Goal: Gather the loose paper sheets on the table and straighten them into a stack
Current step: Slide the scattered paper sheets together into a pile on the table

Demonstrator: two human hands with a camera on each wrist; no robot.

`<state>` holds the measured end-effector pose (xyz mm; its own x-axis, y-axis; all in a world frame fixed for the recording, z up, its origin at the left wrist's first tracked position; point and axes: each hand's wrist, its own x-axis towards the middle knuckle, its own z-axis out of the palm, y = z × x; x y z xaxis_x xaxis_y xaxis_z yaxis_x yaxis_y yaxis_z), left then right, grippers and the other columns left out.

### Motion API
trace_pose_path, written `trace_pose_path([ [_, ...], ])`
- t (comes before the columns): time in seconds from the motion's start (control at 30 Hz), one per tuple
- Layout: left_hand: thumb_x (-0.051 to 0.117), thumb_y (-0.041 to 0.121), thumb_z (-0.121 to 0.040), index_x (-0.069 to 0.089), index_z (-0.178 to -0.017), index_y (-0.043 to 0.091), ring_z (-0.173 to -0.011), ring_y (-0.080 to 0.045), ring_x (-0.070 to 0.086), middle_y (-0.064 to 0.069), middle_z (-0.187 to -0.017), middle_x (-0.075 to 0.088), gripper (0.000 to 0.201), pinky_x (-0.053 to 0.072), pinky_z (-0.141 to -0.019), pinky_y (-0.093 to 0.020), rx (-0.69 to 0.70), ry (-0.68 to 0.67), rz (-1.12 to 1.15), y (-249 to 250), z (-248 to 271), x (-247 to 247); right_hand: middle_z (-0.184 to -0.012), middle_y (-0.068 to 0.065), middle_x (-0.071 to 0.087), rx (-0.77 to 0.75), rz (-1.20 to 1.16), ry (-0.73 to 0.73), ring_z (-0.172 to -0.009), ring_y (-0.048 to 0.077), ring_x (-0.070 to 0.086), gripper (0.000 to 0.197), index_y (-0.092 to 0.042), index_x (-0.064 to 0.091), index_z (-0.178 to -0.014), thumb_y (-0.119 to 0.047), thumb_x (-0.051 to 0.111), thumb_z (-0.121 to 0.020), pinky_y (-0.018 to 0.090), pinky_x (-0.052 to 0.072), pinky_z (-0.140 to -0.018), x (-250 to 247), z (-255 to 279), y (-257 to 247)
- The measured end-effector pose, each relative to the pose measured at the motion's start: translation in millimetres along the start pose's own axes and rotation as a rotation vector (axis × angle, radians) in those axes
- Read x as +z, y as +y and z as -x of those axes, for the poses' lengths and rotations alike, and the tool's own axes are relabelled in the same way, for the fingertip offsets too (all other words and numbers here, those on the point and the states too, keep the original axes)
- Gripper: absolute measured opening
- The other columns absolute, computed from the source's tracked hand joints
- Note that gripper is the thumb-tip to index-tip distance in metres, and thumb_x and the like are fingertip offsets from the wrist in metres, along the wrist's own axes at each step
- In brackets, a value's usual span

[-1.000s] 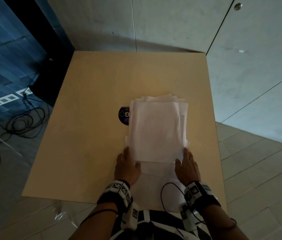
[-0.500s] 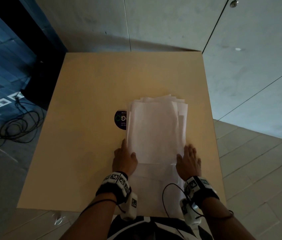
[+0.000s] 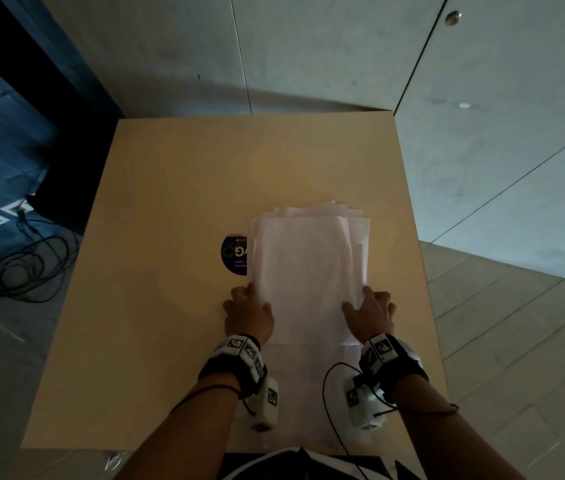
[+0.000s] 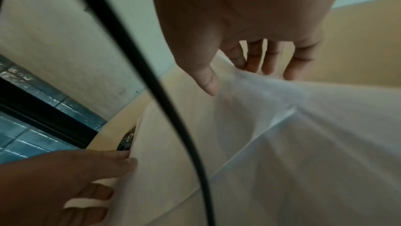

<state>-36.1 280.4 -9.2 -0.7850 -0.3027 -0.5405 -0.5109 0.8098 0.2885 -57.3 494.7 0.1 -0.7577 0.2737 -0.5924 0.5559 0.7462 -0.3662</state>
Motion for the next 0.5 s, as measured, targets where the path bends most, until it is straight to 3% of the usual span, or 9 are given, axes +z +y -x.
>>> trace_pose_path([
  [0.13,0.048,0.034,-0.093,0.036,-0.132,0.016,-0.114,-0.039,0.033,-0.009,-0.138,0.027,0.044,0.042,-0.093,-0.047,-0.01,-0.004,0.045,0,-2,0,-0.138,0.011,0.031,0.047,-0.064,0.028,-0.127,0.036,0.03,0.058,-0.013,0.04,-0.136,-0.034,0.059,-0.085,0.051,0.034,-0.103,2,-1,-4],
  [0.3,0.047,0.033,-0.093,0.027,-0.143,0.012,-0.123,-0.035,0.031,-0.01,-0.143,0.024,0.058,0.041,-0.094,-0.044,-0.158,0.041,0.022,-18,-3,-8,-0.139,0.013,0.03,0.13,-0.047,0.081,-0.125,0.036,0.031,0.06,-0.011,0.039,-0.134,-0.034,0.062,-0.083,0.051,0.034,-0.101,-6,-5,11],
  [0.5,0.05,0.03,-0.091,0.038,-0.131,0.011,-0.116,-0.034,0.037,-0.012,-0.133,0.032,0.046,0.042,-0.092,-0.044,-0.04,0.019,0.044,-1,13,9,-0.132,0.013,0.036,0.042,0.001,0.031,-0.123,0.035,0.034,0.054,-0.011,0.042,-0.132,-0.034,0.057,-0.085,0.049,0.036,-0.098,11,7,2],
])
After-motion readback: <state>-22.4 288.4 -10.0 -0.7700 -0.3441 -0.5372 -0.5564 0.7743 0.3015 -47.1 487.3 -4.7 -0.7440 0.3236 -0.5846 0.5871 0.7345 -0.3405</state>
